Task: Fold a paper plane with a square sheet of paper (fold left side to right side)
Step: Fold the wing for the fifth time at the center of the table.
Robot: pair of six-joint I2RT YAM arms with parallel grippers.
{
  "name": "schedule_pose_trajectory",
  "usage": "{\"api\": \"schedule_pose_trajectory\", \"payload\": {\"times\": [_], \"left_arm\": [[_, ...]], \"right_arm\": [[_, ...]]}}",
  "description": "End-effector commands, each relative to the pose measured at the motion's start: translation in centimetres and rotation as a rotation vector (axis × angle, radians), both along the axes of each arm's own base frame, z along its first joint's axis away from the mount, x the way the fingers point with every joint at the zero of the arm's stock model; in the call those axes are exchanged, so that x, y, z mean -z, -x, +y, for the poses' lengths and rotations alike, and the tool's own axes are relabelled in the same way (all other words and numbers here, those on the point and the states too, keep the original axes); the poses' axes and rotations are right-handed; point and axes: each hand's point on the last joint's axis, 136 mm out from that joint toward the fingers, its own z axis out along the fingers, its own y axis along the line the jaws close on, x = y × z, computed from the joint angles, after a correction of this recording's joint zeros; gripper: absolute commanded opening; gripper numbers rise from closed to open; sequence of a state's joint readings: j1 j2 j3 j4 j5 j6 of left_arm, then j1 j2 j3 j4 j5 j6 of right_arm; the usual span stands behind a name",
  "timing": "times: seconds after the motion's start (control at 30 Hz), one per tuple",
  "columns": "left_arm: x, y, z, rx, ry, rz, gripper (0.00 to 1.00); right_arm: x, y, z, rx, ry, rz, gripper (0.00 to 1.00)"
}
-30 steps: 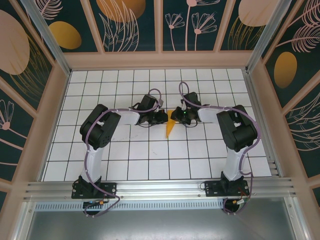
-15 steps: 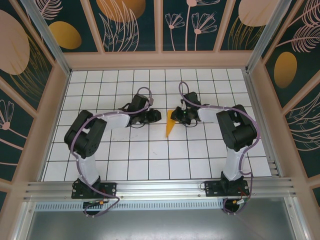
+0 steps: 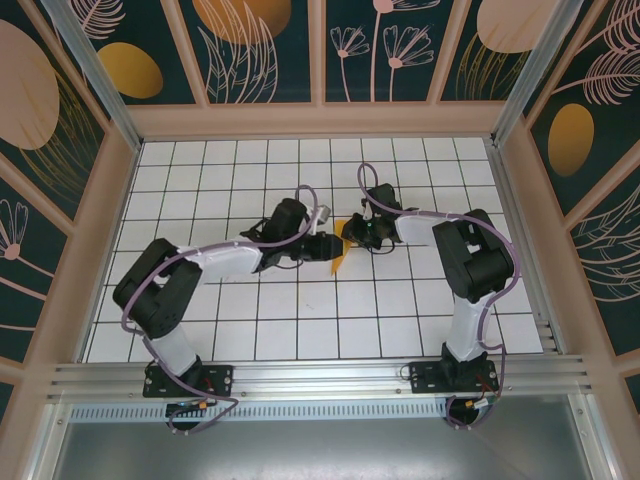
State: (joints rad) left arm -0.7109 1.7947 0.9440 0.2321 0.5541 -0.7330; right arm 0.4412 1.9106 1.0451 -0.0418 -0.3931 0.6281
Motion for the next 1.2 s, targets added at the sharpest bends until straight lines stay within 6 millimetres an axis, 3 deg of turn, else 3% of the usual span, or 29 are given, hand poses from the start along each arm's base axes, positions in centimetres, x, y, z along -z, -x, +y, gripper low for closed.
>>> {"api": "schedule_pose_trajectory", "payload": {"times": [0.0, 0.13, 0.53, 0.93, 1.17], "left_arm": [[0.5, -0.6, -0.9, 0.009, 0.021, 0.021, 0.33], [1.1, -1.0, -1.3, 0.02, 0.004, 0.025, 0.33], [4.9, -0.4, 0.0, 0.017, -0.111, 0.072, 0.33], [6.9, 0.3, 0.8, 0.019, -0.161, 0.106, 0.34], [8.8, 1.0, 1.4, 0.02, -0.208, 0.139, 0.34]], "right_arm": [[3.3, 1.8, -0.7, 0.002, 0.074, 0.1, 0.23], [3.4, 1.9, -0.7, 0.002, 0.078, 0.102, 0.23], [3.3, 1.9, -0.9, 0.003, 0.087, 0.103, 0.23], [3.3, 1.8, -0.9, 0.002, 0.093, 0.099, 0.23], [0.7, 0.6, 0.0, -0.015, 0.028, 0.021, 0.22]]}}
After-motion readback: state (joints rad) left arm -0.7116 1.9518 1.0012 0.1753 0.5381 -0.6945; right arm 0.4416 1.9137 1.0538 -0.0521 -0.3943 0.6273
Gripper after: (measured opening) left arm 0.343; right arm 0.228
